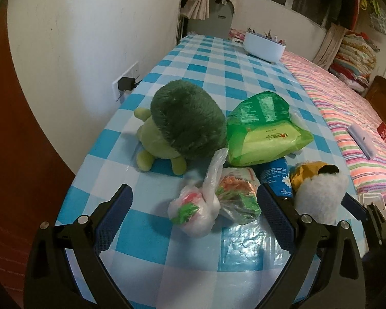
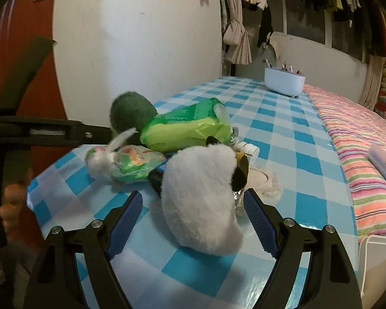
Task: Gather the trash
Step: 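Grasp the white plush toy with the right gripper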
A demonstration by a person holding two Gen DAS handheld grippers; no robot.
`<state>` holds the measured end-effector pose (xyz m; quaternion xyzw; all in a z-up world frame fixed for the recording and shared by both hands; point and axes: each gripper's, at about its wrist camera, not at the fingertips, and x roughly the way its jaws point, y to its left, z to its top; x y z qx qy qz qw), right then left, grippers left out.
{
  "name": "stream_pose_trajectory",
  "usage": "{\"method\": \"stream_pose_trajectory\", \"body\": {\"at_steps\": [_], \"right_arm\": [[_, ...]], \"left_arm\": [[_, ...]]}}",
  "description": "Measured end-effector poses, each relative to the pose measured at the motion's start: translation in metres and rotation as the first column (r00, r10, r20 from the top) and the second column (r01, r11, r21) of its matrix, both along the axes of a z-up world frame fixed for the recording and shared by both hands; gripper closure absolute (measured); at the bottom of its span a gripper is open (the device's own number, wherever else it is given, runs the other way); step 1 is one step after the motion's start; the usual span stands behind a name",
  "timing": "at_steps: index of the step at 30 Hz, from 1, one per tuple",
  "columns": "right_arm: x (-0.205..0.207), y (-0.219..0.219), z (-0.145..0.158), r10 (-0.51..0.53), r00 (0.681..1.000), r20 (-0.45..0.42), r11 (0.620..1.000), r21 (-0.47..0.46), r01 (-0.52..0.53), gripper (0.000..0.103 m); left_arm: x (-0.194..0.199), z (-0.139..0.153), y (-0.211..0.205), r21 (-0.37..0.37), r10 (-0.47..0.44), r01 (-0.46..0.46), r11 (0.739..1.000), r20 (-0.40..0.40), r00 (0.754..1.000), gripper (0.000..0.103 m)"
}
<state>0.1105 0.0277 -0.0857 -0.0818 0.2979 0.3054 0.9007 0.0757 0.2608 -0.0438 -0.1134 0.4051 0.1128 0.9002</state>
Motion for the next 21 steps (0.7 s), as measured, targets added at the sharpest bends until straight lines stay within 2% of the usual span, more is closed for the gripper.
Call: {"method": "stream_pose_trajectory", "body": {"at_steps": [5, 7, 8, 11, 14, 16, 21], "right_arm": [[0.019, 0.006, -0.013, -0.038, 0.996, -0.079, 0.998, -0.045, 0.035, 0.025], [0.024, 0.003, -0.017, -0.029, 0.992, -0.124, 0.999, -0.020, 0.027, 0.035], [0.024, 0.002, -0.017, -0.014, 0.990, -0.138, 1.000, -0.011, 0.013, 0.050], [0.020, -0.005, -0.010, -0.014, 0.993, -0.121, 0.999, 0.030, 0.018, 0.059], [0.016, -0.021, 0.002, -0.017, 0.994, -0.103, 0.993, 0.113, 0.028, 0.060], [0.017, -0.036, 0.007, -0.016, 0.992, -0.126, 0.981, 0.192, 0.040, 0.060], [0.017, -0.056, 0.015, -0.035, 0.990, -0.138, 0.957, 0.280, 0.073, 0.060]], "left_arm": [[-0.001, -0.001, 0.002, -0.012, 0.004, -0.004, 1.000, -0.002, 1.000, 0.007], [0.000, -0.001, 0.001, -0.011, 0.002, -0.002, 1.000, -0.005, 1.000, 0.007], [0.001, -0.002, 0.001, -0.009, 0.001, -0.001, 1.000, -0.008, 1.000, 0.007], [0.002, -0.004, 0.000, -0.007, -0.002, 0.001, 1.000, -0.014, 1.000, 0.007], [0.004, -0.006, 0.000, -0.007, -0.006, 0.006, 1.000, -0.022, 1.000, 0.007], [0.006, -0.010, -0.001, -0.002, -0.010, 0.009, 1.000, -0.032, 0.999, 0.007], [0.015, -0.021, -0.008, 0.029, -0.023, 0.025, 0.999, -0.070, 0.997, 0.007]]}}
